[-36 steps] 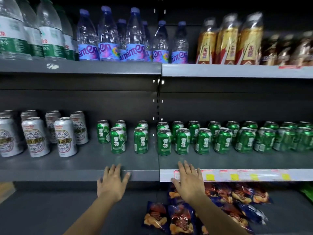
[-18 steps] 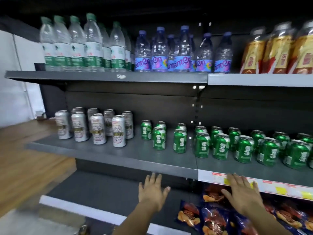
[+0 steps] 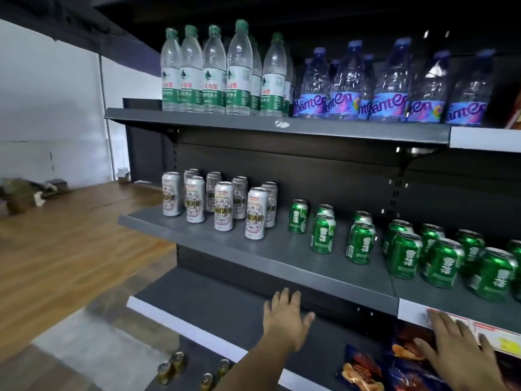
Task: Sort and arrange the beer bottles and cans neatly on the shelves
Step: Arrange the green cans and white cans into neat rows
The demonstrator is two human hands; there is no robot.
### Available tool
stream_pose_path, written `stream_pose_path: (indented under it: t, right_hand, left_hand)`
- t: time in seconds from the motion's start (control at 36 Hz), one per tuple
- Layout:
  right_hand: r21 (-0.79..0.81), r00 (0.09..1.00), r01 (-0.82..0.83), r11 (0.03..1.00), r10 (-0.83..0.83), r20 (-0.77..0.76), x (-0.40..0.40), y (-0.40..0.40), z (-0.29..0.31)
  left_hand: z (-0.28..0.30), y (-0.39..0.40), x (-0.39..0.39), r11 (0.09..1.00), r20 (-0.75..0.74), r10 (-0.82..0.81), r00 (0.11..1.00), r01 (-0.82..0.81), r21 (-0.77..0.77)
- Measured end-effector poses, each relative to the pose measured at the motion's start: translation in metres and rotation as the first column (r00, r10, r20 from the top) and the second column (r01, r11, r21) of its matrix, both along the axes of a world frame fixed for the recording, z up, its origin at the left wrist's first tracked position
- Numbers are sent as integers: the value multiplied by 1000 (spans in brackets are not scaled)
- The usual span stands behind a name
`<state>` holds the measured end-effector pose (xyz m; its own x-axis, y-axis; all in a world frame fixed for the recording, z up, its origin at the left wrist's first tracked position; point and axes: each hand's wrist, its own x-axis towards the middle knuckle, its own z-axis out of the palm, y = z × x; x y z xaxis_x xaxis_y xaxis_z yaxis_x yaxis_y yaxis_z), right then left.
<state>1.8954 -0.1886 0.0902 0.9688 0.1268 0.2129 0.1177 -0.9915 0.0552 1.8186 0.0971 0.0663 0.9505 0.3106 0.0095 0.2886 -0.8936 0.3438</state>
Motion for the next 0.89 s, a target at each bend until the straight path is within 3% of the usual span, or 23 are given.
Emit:
stream_pose_path:
  t: [0.19, 0.56, 0.69, 0.89]
  right_hand:
    - [-4, 991, -135, 991, 135, 8, 29, 44, 9]
    - [112, 924, -375, 920, 363, 116, 57, 200, 24]
    - [270, 931, -363, 892, 339, 131, 79, 277, 30]
    - [630, 955, -251, 735, 292, 39, 101, 377, 37]
  left_hand:
    - [12, 31, 22, 991, 193, 130, 972, -121, -59]
    - [36, 159, 68, 872, 409, 445, 797, -281, -401]
    - [47, 229, 98, 796, 445, 535, 718, -252, -551]
    - [50, 315, 143, 736, 417, 522, 744, -146, -661]
